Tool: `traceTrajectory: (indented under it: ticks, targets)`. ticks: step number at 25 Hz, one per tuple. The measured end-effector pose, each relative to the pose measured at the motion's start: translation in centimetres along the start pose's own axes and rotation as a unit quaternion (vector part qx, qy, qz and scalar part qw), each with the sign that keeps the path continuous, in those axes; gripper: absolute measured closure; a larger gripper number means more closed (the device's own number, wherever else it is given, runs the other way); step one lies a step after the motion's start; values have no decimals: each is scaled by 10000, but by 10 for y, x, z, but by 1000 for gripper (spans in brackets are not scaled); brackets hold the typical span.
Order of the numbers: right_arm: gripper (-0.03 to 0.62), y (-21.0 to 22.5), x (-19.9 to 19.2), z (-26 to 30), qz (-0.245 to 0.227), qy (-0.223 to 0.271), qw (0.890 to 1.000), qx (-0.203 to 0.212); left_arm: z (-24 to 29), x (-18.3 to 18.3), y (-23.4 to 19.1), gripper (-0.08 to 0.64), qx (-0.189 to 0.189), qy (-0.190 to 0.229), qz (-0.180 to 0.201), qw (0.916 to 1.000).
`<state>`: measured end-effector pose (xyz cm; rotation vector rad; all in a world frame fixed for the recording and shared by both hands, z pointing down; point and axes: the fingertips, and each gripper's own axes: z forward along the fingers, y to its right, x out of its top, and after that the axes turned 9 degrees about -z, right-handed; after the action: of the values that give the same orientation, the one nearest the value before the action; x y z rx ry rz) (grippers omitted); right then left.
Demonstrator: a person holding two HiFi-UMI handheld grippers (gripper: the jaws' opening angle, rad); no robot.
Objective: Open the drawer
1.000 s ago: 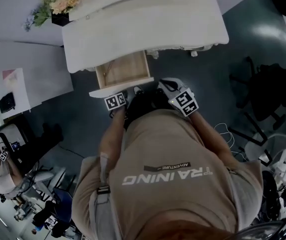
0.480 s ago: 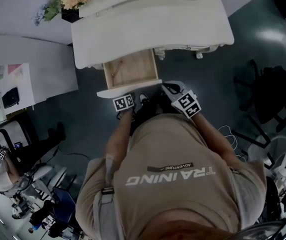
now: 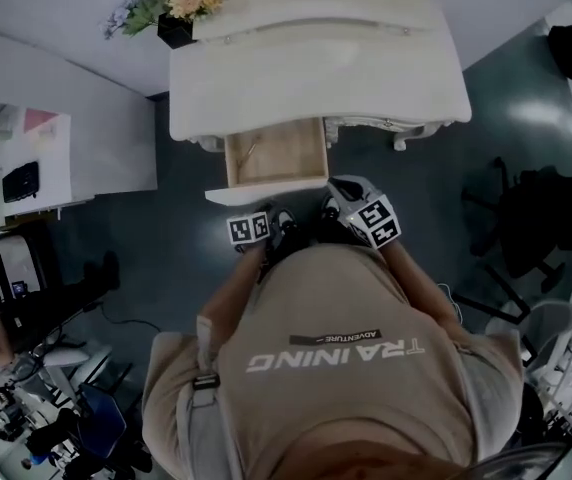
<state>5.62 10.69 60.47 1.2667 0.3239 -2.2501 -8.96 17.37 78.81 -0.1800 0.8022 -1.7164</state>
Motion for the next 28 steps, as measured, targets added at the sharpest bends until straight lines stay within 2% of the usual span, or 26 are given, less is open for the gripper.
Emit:
traceTrajectory:
  ticks: [3,6,10,14,16,18,22,25,26,28]
  targets:
    - [589,3,6,1,-19,13,9999,-98,-18,11,16,487,-237,277,219,9991]
    - [589,6,9,2,-57,-7,9999,-143,-47,40,37,522,-366,848,595,9940]
    - [589,12,29,3,-180,95,9996,-180,-83,86,75,552,-562,1484,1104,9811]
    - [589,21,46,1,-303,209,9991,-209,-114,131,110,552,-853,2150,1173,9658]
    - [589,24,64,-2,-436,349,9982,-229,-133,153,132,552,-964,2439,1457,9539]
    - [589,26,87,-5,-549,573,9965,-255,-155,174,157,552,-1025,2673,1935,9384]
    - [589,33,126,-17,-705,988,9916,-443,-192,199,201,552,-940,3162,2965,8962]
    - [589,35,148,-26,-780,1230,9875,-599,-212,209,210,552,-658,3521,3458,8673]
    - [589,36,154,-29,-763,1318,9863,-628,-216,212,210,552,-577,3590,3539,8617]
    - [589,38,165,-39,-732,1457,9840,-722,-224,216,212,552,-544,3658,3589,8570]
